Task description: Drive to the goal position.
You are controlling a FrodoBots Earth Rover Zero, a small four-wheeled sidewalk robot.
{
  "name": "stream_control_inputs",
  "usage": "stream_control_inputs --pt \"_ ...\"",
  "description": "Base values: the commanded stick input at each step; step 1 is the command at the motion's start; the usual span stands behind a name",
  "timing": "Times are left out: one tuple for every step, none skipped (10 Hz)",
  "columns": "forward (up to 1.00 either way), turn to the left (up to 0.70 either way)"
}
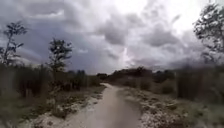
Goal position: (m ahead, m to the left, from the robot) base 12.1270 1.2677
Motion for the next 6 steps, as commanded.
stream_control_inputs --pt "0.85 0.0" --pt "0.85 0.0" --pt "0.85 0.0" --pt "0.85 0.0" --pt "0.85 0.0" --pt "0.85 0.0"
